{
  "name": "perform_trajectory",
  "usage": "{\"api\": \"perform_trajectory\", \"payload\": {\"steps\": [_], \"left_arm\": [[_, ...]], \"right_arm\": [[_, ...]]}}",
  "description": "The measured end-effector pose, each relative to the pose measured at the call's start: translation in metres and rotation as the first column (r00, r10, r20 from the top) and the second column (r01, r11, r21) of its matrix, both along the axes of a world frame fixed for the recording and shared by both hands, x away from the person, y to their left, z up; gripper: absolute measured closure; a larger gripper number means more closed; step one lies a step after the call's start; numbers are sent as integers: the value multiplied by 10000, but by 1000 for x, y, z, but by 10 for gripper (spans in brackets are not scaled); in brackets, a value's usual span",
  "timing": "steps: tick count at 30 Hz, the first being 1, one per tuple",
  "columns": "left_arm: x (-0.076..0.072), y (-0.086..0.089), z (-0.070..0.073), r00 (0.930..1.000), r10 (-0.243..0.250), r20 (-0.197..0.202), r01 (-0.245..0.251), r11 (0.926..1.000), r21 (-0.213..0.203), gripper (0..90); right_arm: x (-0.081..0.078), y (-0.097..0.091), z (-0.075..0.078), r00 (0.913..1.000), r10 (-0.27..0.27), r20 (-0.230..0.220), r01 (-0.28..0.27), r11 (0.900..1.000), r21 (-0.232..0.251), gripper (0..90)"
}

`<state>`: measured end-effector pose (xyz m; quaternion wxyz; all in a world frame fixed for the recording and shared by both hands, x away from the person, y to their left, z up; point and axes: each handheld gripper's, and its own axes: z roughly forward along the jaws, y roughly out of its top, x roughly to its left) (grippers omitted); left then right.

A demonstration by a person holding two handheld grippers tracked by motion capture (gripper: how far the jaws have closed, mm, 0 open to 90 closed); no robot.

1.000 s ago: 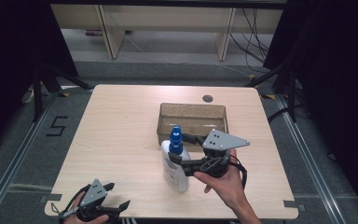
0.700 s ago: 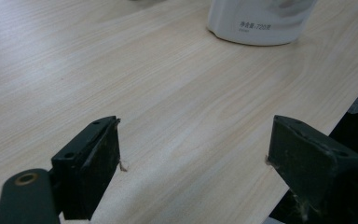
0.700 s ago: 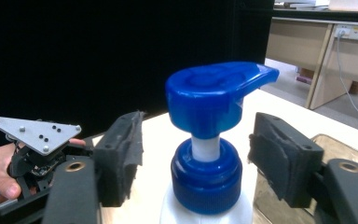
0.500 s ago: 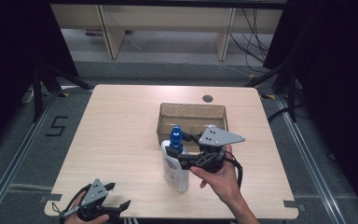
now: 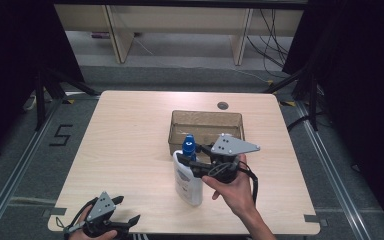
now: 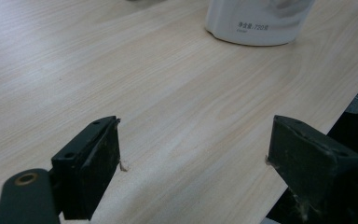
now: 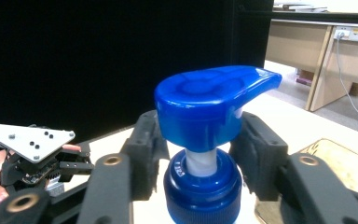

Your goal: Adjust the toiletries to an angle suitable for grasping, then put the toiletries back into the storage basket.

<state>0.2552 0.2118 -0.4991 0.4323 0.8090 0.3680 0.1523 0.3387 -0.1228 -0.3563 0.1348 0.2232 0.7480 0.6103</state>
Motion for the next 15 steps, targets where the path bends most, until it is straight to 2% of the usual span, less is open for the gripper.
{"api": "perform_trajectory", "payload": {"steps": [2, 4, 5, 6, 7, 8, 10, 11, 13, 15], "left_arm": [[0, 0, 0, 10000, 25, 2, -25, 10000, -14, 160], [0, 0, 0, 10000, 89, 5, -89, 10000, -44, 160], [0, 0, 0, 9999, 118, -38, -119, 9999, -95, 160], [1, 0, 0, 10000, 16, 20, -15, 10000, -46, 160], [1, 1, 1, 9999, -121, 14, 121, 9998, 184, 160], [1, 0, 0, 10000, -49, 7, 49, 10000, 24, 160], [1, 0, 0, 9999, -121, -15, 121, 9998, 179, 160], [1, -1, -1, 10000, -24, -1, 24, 10000, 7, 161], [1, -1, 0, 10000, -1, 26, 1, 10000, -60, 160], [0, -2, 0, 10000, 47, -4, -47, 9999, -112, 161]], "right_arm": [[1, 1, 0, 9999, -21, 115, 20, 10000, 95, 588], [0, 1, 0, 10000, 30, -43, -30, 9999, 152, 593], [-2, 1, 0, 9999, -58, 110, 57, 9999, 87, 617], [-3, 2, 1, 10000, -65, 43, 65, 10000, 70, 617], [-4, 1, 2, 9999, -145, -6, 145, 9999, -48, 618], [-5, 2, 2, 9999, -116, 95, 116, 9999, 14, 618], [-6, 1, 2, 9996, -266, 121, 266, 9996, -5, 618], [-4, 0, 2, 9992, -292, 279, 293, 9996, -42, 618], [-2, -1, 5, 9983, -358, 450, 350, 9992, 172, 618], [-3, -2, 9, 9986, -320, 430, 311, 9993, 213, 618]]}}
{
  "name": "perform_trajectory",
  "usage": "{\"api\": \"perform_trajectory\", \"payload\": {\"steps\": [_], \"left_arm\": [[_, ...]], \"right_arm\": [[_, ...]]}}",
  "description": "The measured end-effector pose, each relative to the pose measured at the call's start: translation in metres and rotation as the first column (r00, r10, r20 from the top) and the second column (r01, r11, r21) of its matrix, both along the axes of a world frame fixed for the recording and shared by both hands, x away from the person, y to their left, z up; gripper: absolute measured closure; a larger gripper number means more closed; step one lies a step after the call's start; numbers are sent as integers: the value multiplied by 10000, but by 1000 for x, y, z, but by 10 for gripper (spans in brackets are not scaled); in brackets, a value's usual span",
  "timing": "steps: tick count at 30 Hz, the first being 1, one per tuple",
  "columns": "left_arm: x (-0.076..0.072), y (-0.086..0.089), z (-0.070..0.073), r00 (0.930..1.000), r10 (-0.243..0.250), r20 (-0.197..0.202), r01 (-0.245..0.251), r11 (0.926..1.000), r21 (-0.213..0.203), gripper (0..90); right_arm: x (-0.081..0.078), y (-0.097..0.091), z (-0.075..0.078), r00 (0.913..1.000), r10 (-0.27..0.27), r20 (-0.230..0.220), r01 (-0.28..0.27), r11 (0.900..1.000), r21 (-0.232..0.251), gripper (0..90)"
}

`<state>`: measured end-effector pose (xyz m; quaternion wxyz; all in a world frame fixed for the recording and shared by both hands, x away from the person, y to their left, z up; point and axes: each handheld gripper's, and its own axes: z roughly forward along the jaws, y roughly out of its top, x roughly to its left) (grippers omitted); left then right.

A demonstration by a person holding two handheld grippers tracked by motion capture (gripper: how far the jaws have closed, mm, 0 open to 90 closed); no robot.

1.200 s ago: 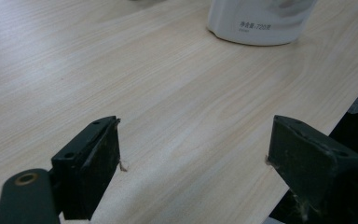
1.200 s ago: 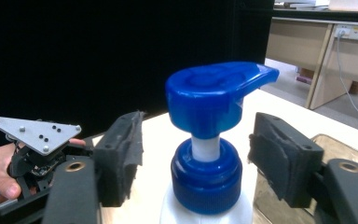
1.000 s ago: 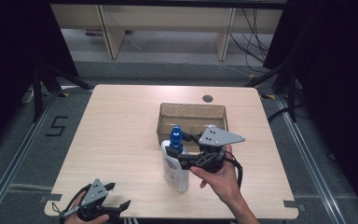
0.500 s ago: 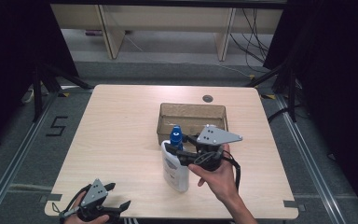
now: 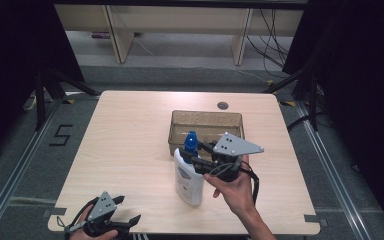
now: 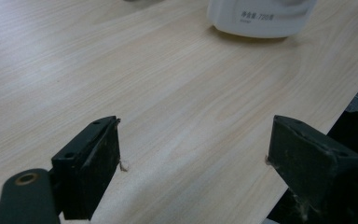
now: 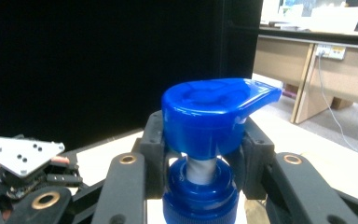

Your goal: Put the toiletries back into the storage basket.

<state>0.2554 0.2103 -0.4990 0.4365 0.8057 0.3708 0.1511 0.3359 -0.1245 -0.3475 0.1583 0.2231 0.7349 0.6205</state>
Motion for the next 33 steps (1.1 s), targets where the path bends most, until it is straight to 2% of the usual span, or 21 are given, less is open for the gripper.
{"api": "perform_trajectory", "payload": {"steps": [1, 3, 4, 5, 7, 8, 9, 10, 12, 13, 14, 16, 17, 18, 19, 20, 22, 24, 25, 27, 33], "left_arm": [[0, 0, 1, 10000, 14, 54, -14, 10000, 90, 161], [0, -1, 1, 10000, 10, 44, -10, 10000, 45, 161], [0, 1, 1, 9999, -149, 8, 149, 9995, 282, 161], [-1, -1, -1, 10000, -52, -10, 52, 9999, 98, 161], [-2, -1, -1, 10000, -71, -32, 71, 10000, 54, 160], [-2, -1, -1, 10000, -71, -32, 71, 10000, 54, 161], [-1, 0, 0, 9999, -124, -13, 124, 9999, 9, 161], [-1, 0, 0, 9999, -102, 7, 102, 9999, -5, 161], [-1, -1, 0, 10000, -86, -7, 86, 9999, -102, 161], [-1, -2, 0, 10000, -95, -6, 95, 9999, -91, 161], [-1, -1, 0, 9999, -106, -4, 106, 9999, -21, 161], [-1, -1, 0, 9999, -112, -11, 112, 9999, 0, 161], [-1, 0, 0, 9999, -133, -16, 133, 9999, -4, 161], [-1, 0, 0, 9999, -133, -16, 133, 9999, -4, 161], [-1, 0, 0, 9999, -139, -7, 139, 9999, -14, 161], [-1, 0, 0, 9999, -132, -2, 132, 9999, -25, 161], [-1, 0, 0, 9999, -136, -1, 136, 9999, -27, 161], [-1, 0, 0, 9999, -122, 0, 122, 9999, -17, 161], [-1, 0, 0, 10000, -65, -3, 65, 9999, -84, 161], [-1, 1, 0, 10000, -57, 4, 57, 10000, 54, 160], [-1, 0, -1, 9999, -110, 48, 111, 9999, -93, 161]], "right_arm": [[-1, -1, 7, 9997, -78, 210, 76, 9999, 71, 619], [0, -1, 12, 9995, -32, 299, 27, 9999, 165, 618], [0, -1, 13, 9997, -28, 222, 24, 9999, 170, 618], [1, -1, 16, 9992, -107, 377, 102, 9998, 145, 619], [4, -3, 18, 9981, -237, 565, 229, 9996, 144, 618], [4, -3, 18, 9981, -237, 565, 229, 9996, 144, 618], [6, -5, 19, 9992, -289, 288, 282, 9993, 245, 618], [7, -5, 20, 9990, -287, 355, 274, 9990, 360, 618], [9, -7, 21, 9995, -305, 35, 303, 9987, 409, 619], [11, -9, 22, 9991, -346, 224, 338, 9987, 372, 618], [12, -8, 22, 9995, -276, 128, 269, 9985, 473, 618], [16, -10, 23, 9987, -423, 290, 407, 9978, 523, 618], [16, -11, 24, 9990, -438, 26, 436, 9979, 478, 618], [16, -11, 24, 9990, -438, 26, 436, 9979, 478, 618], [19, -12, 25, 9990, -439, 106, 432, 9972, 604, 618], [20, -14, 26, 9981, -581, 226, 569, 9972, 495, 618], [22, -15, 27, 9979, -646, 99, 641, 9966, 516, 618], [26, -17, 29, 9976, -674, 177, 664, 9964, 527, 618], [28, -18, 29, 9965, -734, 411, 712, 9961, 525, 618], [31, -20, 31, 9970, -750, 190, 737, 9953, 631, 618], [43, -27, 42, 9932, -1089, 415, 1056, 9915, 760, 619]]}}
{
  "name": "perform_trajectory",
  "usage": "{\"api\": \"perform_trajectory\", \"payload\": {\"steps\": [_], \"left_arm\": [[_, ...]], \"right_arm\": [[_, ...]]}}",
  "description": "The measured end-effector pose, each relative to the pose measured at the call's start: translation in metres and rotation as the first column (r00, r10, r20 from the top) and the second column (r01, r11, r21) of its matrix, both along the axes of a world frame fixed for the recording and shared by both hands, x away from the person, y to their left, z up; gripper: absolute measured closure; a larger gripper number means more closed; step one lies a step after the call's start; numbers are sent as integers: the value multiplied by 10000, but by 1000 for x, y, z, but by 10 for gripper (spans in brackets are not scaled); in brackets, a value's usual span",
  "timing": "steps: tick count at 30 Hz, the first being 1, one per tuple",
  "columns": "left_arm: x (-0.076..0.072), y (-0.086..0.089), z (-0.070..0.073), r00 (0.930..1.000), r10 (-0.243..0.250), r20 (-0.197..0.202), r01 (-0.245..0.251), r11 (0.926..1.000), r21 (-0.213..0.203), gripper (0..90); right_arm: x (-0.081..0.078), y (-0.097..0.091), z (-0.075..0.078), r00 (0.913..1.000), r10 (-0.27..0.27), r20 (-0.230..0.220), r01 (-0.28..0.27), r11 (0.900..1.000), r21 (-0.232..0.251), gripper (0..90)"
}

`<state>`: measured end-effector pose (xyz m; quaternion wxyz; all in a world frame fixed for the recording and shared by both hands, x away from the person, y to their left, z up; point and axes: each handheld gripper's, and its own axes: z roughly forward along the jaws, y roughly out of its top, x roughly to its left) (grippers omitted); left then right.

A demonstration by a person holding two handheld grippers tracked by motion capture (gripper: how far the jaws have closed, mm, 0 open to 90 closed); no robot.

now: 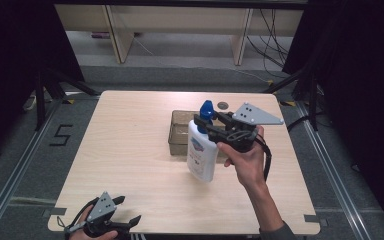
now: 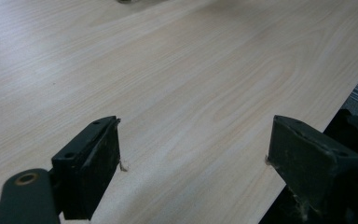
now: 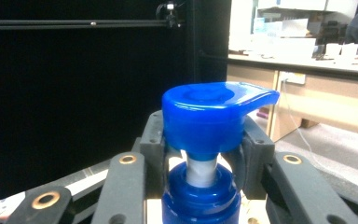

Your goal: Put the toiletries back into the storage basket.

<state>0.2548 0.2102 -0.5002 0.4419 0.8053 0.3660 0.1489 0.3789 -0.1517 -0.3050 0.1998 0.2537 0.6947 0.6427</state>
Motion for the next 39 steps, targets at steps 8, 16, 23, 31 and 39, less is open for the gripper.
{"api": "perform_trajectory", "payload": {"steps": [8, 16, 23, 31, 39], "left_arm": [[1, 0, -1, 10000, 64, 39, -64, 9999, -91, 161], [1, 2, 0, 10000, 77, 21, -78, 9999, 154, 161], [1, 1, -1, 9999, 123, 32, -123, 9999, -81, 161], [1, 0, -1, 10000, 96, 6, -96, 9999, -30, 161], [1, 1, -1, 9999, 129, -5, -129, 9999, 47, 161]], "right_arm": [[17, -7, 24, 9991, -359, 236, 363, 9992, -158, 618], [37, -21, 41, 9967, -797, 142, 797, 9968, -19, 618], [53, -34, 47, 9911, -1305, 250, 1309, 9913, -164, 618], [71, -48, 44, 9818, -1898, 53, 1899, 9814, -276, 618], [89, -61, 36, 9692, -2459, -142, 2453, 9689, -330, 619]]}}
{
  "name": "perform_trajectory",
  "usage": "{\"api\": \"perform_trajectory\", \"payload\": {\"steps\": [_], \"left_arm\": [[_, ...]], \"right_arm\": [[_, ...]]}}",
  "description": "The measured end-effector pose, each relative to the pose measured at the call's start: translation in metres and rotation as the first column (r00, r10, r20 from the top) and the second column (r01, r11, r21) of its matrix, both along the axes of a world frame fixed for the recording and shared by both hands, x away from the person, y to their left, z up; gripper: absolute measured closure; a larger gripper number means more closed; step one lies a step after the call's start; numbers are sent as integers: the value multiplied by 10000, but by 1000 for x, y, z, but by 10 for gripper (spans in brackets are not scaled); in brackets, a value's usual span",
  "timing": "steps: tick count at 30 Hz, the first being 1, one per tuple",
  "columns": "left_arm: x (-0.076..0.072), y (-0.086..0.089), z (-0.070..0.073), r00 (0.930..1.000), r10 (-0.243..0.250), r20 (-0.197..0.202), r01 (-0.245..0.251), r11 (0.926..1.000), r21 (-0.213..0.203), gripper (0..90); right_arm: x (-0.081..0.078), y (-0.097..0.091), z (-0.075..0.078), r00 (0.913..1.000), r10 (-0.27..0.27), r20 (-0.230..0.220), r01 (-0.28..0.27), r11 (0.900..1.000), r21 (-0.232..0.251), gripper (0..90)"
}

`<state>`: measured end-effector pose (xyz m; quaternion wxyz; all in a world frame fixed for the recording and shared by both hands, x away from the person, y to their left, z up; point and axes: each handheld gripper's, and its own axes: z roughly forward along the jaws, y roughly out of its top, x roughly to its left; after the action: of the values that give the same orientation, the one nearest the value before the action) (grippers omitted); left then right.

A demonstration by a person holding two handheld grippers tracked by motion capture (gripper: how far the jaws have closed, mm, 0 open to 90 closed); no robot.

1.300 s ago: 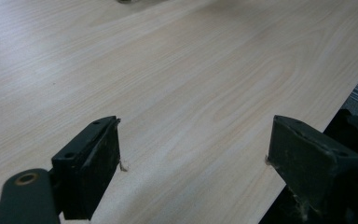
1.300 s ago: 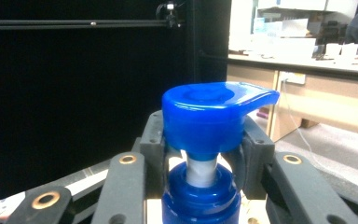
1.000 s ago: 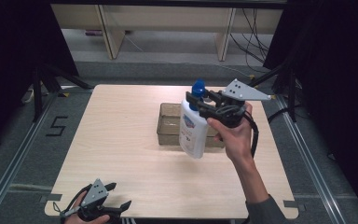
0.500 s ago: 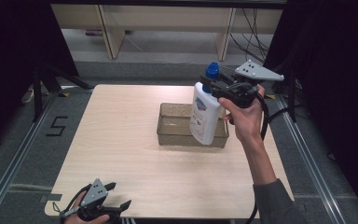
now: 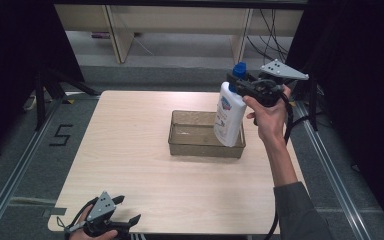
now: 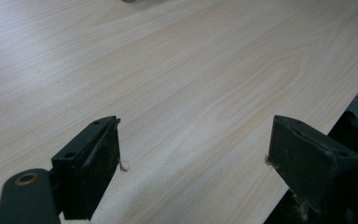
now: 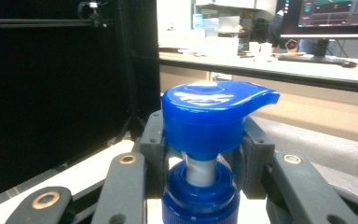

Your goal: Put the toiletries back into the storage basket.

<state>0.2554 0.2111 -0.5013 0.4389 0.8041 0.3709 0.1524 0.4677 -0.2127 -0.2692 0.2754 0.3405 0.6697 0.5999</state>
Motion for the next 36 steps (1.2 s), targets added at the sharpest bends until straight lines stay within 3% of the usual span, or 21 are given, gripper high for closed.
{"api": "perform_trajectory", "payload": {"steps": [12, 13, 16, 22, 36], "left_arm": [[0, -1, -1, 10000, 7, -13, -7, 10000, -56, 161], [0, -2, -1, 10000, 10, -14, -10, 9999, -129, 161], [0, 0, 0, 10000, 20, -13, -20, 10000, 3, 161], [1, -1, -2, 10000, 19, -22, -19, 9999, -130, 161], [1, 0, -2, 10000, 21, -46, -21, 10000, -9, 160]], "right_arm": [[18, -11, -15, 9981, -605, 76, 608, 9977, -304, 618], [19, -12, -18, 9980, -624, -71, 622, 9977, -257, 618], [23, -15, -23, 9967, -812, -15, 811, 9962, -321, 618], [25, -18, -32, 9958, -849, -338, 841, 9962, -223, 618], [23, -20, -46, 9967, -755, -296, 742, 9963, -429, 618]]}}
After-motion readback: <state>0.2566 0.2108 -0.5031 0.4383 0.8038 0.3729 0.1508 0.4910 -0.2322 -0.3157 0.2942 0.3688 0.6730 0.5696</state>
